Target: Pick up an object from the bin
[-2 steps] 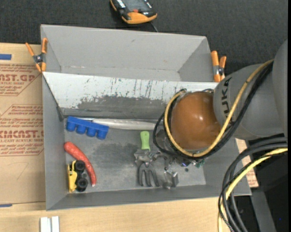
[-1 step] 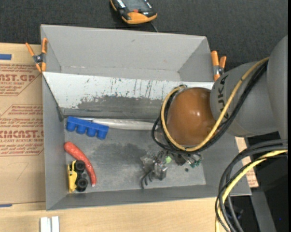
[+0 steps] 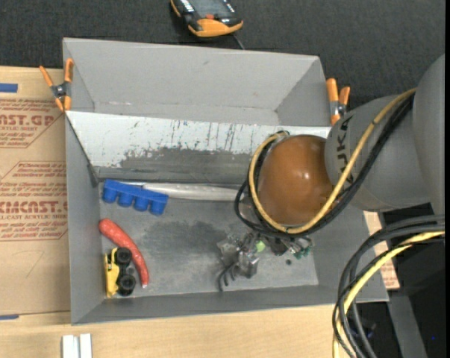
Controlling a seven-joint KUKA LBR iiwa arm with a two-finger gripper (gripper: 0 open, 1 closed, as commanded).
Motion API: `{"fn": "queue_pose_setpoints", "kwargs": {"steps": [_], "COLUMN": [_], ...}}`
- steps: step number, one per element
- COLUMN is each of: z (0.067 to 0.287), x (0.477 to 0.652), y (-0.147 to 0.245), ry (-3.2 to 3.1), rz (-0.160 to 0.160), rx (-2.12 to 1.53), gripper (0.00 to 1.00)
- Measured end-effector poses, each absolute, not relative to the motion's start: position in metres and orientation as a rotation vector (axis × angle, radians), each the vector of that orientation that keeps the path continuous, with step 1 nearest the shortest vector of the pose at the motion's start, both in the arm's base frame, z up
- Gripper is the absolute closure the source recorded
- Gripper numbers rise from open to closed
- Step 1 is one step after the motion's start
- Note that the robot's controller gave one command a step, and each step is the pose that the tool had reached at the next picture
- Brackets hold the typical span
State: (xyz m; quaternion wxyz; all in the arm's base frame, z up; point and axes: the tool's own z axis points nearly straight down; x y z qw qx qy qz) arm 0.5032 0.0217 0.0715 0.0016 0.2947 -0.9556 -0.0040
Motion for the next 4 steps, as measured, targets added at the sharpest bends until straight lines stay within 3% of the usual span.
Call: {"fn": "queue_pose_setpoints", "kwargs": {"steps": [2, 3, 4], "z": [0.094, 0.116, 0.152], "x": [0.503, 0.5, 0.503], "y": [0.022, 0.023, 0.023], "ry": [-2.998, -2.989, -2.998], "rz": [-0.012, -0.017, -0.013], "rx": [0.925, 0.922, 0.924], "gripper": [1.0, 1.0, 1.0]}}
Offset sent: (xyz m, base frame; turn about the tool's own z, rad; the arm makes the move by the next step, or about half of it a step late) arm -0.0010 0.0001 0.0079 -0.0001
